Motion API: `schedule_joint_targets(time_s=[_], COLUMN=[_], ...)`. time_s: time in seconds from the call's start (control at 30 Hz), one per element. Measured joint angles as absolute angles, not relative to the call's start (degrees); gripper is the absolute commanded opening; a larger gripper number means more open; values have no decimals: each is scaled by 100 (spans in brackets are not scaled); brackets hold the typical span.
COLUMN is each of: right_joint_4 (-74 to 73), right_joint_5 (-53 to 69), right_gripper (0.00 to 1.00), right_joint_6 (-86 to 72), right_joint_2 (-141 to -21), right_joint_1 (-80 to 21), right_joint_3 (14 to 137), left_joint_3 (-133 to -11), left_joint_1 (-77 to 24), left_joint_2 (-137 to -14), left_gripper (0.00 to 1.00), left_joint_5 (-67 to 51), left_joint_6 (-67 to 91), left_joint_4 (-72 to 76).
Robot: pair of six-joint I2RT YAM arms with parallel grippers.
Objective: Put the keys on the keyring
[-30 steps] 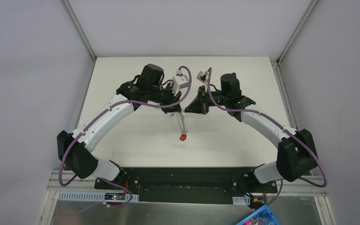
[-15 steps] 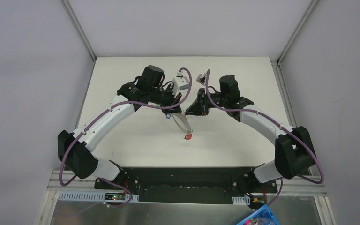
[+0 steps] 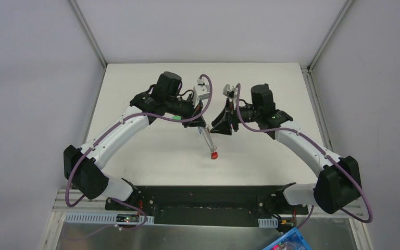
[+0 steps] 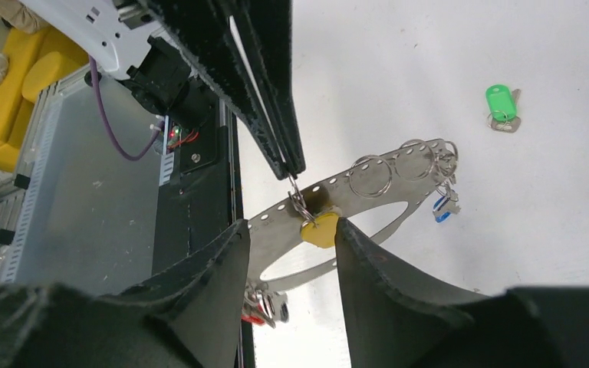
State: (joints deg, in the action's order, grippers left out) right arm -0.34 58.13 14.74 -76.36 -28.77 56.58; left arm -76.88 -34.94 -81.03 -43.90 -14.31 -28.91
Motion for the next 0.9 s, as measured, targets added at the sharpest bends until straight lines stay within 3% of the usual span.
schedule_joint_targets(time_s=[0.2,0.9], right_joint_4=[-314,-410], right_joint_5=[5881,6139], right_gripper=[37,27], right_joint_6=[1813,1861], right_joint_2=[-7511,-7500], right_joint_1=[-2877,-2877], right_joint_3=[5658,5666], left_joint_3=[-7688,-7553], left_joint_1=[-3494,-3494], left_joint_2=[-8103,-8099], left_gripper=[0,0], left_joint_5=[-4766,-5175], left_joint_6=[-1175,-954], left_joint_4=[-2700,-2510])
